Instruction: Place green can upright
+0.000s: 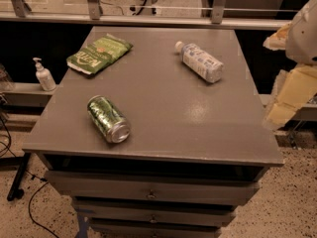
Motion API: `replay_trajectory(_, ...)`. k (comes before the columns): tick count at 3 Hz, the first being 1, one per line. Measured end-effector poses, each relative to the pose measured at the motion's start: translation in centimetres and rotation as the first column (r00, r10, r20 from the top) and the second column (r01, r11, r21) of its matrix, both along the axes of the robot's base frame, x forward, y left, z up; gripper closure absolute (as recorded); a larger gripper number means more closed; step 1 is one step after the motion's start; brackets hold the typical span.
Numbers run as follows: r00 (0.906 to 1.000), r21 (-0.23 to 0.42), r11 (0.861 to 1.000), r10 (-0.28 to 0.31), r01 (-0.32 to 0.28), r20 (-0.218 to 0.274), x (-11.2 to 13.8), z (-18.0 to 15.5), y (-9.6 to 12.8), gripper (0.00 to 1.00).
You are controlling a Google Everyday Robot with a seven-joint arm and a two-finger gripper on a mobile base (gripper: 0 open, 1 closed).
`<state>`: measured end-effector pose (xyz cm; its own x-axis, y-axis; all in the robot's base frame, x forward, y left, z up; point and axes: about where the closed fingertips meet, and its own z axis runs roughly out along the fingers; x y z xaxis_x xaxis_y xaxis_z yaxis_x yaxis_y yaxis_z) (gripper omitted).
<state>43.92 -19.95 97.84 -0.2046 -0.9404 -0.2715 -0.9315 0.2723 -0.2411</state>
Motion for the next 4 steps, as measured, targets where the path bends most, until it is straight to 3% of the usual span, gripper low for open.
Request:
replay_trajectory(1, 0.9994, 0.134, 0.99, 0.035, -0.034, -0.008, 0.7, -0.3, 5.5, 0.0)
replay_trajectory(2, 0.9972, 0.238, 0.971, 0.048, -0.033, -0.057, 1.7, -1.2, 11.8, 0.0)
replay_trajectory(3, 0.987, 0.31, 0.951, 0.036, 0.015, -0.157, 2.7, -3.6, 17.8, 0.0)
replay_trajectory(4, 0.9687, 0.346, 0.936, 0.023, 0.066, -0.247, 3.0, -5.9, 23.0, 0.0)
